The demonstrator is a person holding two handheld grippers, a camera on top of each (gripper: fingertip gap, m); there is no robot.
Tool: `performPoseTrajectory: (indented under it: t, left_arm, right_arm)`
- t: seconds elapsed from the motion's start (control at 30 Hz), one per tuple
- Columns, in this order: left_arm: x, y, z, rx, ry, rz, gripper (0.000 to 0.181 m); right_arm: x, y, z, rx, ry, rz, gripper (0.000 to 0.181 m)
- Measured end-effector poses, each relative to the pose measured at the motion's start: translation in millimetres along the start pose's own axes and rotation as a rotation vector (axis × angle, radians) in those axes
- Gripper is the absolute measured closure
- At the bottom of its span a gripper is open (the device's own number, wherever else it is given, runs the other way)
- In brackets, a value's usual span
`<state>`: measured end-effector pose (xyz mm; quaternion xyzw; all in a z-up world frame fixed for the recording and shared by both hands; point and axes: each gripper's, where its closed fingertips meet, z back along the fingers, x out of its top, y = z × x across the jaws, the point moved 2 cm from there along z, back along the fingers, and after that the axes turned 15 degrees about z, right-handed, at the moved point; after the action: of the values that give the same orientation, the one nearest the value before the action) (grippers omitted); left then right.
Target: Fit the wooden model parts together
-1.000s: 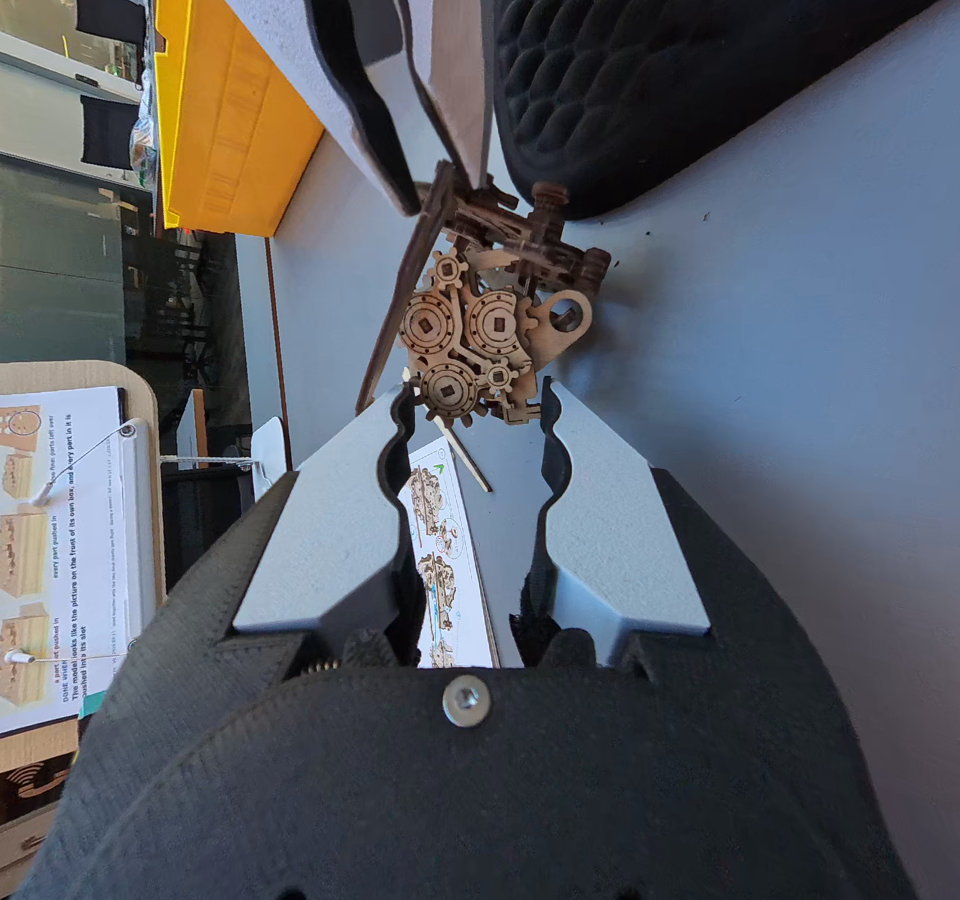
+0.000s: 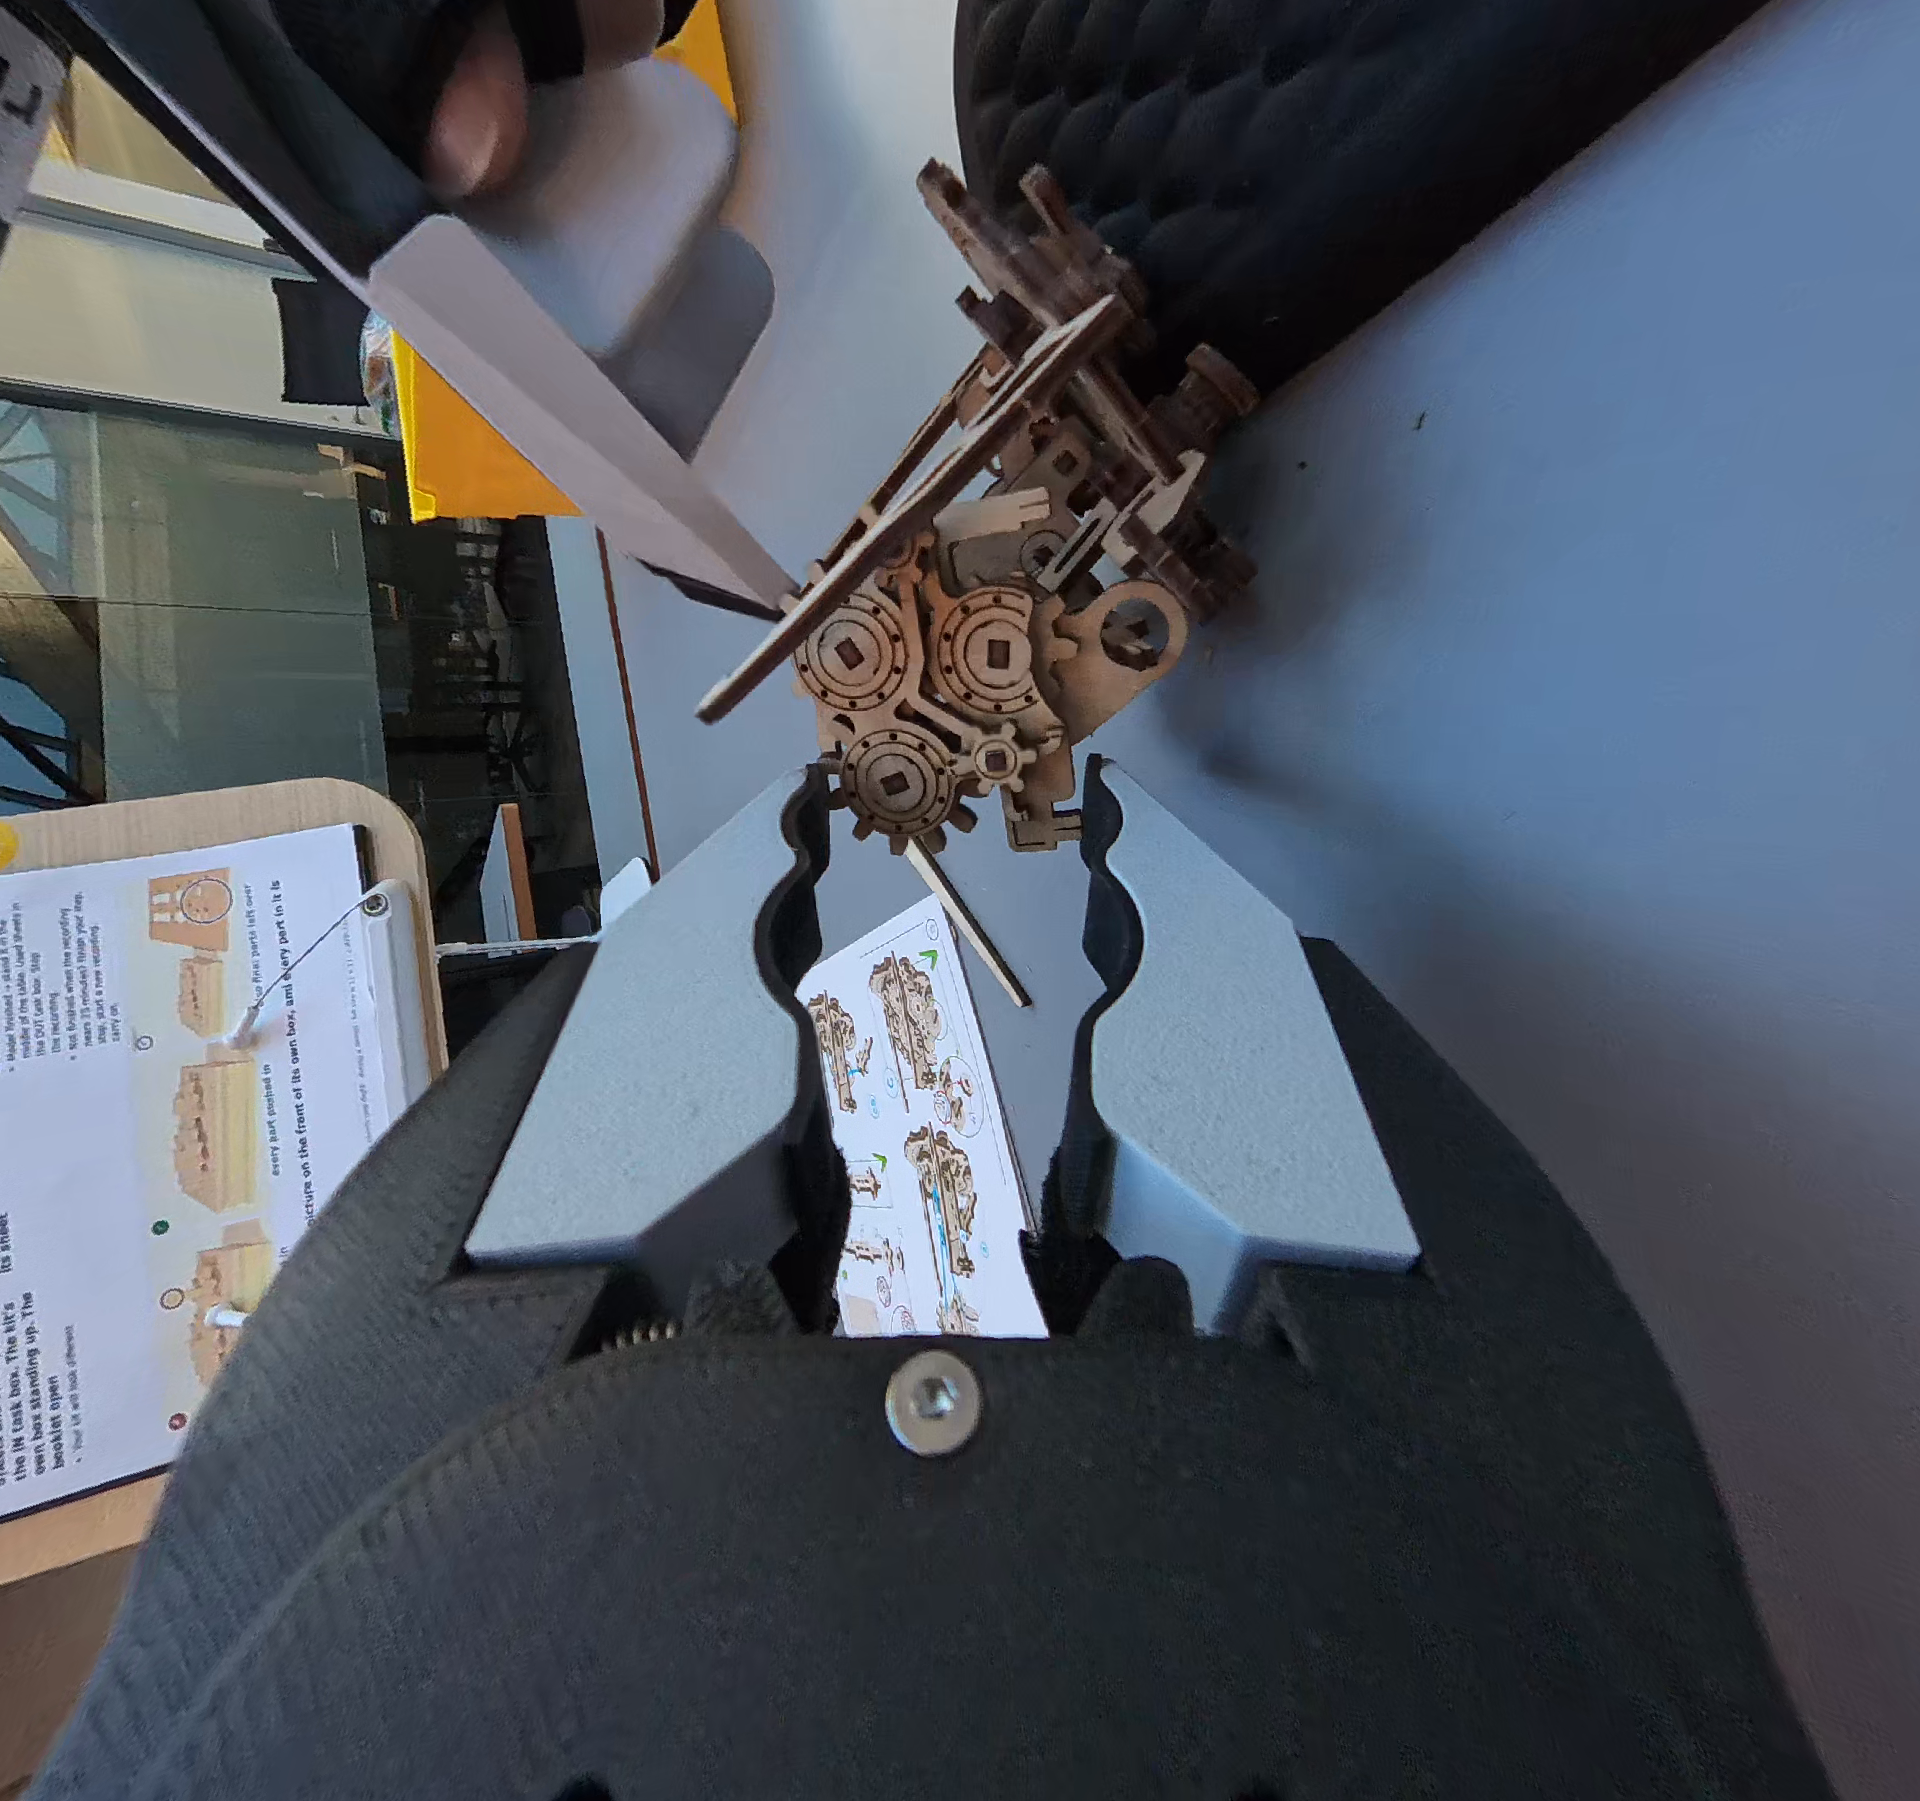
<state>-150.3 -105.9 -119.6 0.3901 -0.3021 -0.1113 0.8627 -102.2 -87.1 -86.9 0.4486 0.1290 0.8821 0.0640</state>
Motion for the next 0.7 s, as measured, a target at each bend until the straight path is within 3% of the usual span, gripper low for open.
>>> performPoseTrajectory:
  t: [0.4,0.7]
  left_arm:
    - [-0.9,1.1,-5.9,-0.009,0.030,-0.048,0.134]
    - [-0.2,1.8,-5.9,0.006,0.044,-0.063,0.135]
  right_arm:
    - [2.7,-3.6,9.3,0.051,-0.060,-0.097,0.168]
    - [0.7,8.3,-3.7,0.189,-0.066,-0.256,0.170]
